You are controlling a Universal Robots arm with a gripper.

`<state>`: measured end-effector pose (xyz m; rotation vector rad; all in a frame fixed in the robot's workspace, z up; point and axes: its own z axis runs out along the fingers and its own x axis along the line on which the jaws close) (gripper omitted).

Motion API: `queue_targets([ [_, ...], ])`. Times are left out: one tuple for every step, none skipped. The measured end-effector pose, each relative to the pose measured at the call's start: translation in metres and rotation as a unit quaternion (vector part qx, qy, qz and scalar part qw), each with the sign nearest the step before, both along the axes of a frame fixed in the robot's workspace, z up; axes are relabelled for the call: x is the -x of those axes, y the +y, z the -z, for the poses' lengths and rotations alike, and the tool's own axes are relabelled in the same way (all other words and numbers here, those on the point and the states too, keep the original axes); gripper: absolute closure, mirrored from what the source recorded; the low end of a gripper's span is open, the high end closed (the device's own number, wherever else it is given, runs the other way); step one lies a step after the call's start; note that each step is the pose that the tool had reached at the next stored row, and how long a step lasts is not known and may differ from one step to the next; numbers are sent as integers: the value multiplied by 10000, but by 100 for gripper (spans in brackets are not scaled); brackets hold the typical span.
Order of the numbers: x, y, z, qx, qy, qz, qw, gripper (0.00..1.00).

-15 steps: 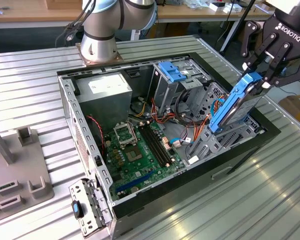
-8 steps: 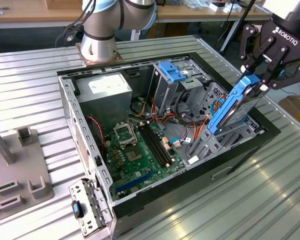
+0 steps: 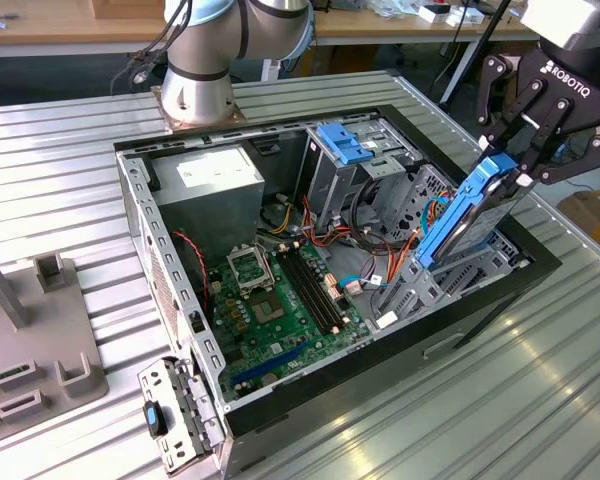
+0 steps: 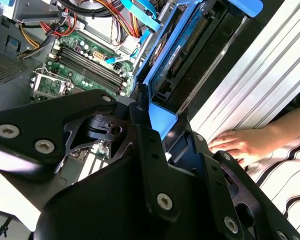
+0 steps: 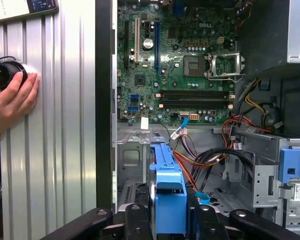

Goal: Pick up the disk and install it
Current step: 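Pick up the disk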

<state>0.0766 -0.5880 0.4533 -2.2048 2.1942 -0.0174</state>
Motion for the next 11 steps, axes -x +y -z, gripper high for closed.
queue_targets([
  [0,0,13,-1,0,0,10000,63],
  [0,0,34,-1,0,0,10000,63],
  [0,0,48,-1,0,0,10000,63],
  [0,0,57,0,0,0,10000,63],
  [-1,0,81,-1,0,0,10000,63],
  [-2,-1,96,-1,0,0,10000,63],
  [-2,-1,108,-1,0,0,10000,63],
  [-3,-1,126,-1,0,0,10000,63],
  [-3,-1,140,-1,0,0,10000,63],
  [-3,-1,140,0,0,0,10000,63],
  [-3,-1,140,0,0,0,10000,63],
])
